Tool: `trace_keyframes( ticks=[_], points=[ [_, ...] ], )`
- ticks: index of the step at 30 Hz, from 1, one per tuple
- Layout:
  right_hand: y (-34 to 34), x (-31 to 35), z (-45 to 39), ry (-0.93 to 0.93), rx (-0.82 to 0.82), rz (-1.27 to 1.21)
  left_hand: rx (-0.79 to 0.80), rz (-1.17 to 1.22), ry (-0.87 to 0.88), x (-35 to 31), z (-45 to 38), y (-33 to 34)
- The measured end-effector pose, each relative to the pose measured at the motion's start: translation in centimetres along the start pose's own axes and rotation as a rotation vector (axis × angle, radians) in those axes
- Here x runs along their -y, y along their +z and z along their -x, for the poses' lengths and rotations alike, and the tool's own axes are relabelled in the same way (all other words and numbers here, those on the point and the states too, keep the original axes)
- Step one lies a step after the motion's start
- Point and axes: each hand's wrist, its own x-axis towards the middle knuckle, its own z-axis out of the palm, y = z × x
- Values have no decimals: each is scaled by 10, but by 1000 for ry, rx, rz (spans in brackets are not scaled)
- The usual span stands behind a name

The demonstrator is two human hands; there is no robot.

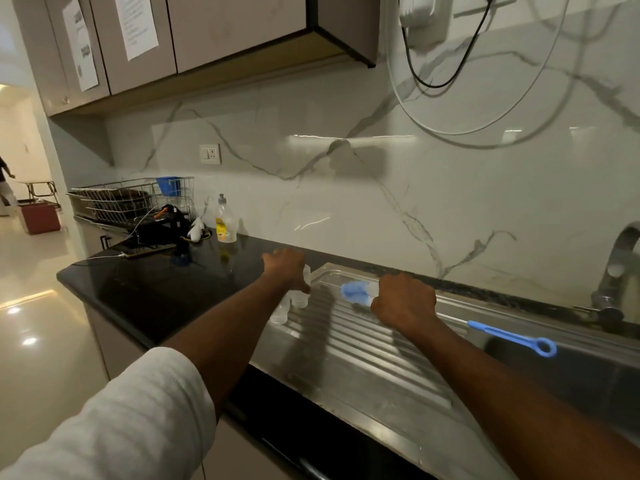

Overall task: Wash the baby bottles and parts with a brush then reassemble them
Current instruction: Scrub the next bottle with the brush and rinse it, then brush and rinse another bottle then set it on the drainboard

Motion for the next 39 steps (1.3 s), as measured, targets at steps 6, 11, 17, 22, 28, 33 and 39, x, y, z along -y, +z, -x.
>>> trace_keyframes(
  ticks=[6, 11, 17, 22, 28, 33, 39],
  points=[
    [-32, -12, 26, -14, 67, -37, -81, 24, 16, -3, 3, -11],
    [-69, -44, 58, 55, 52, -31, -139, 14, 155, -52, 15, -38],
    [-116, -92, 97, 173, -36, 55, -102, 63, 280, -141, 56, -64],
    [-143, -162, 138, 291, -26, 91, -70, 150, 405, -227, 94, -47],
    [-143, -254, 178, 427, 17, 112, 37, 359, 530, -329, 141, -15],
    [-110, -310, 196, 487, 115, 191, 137, 334, 673, -391, 156, 37],
    [-69, -349, 204, 539, 206, 232, 641, 366, 961, -451, 158, 74]
  ],
)
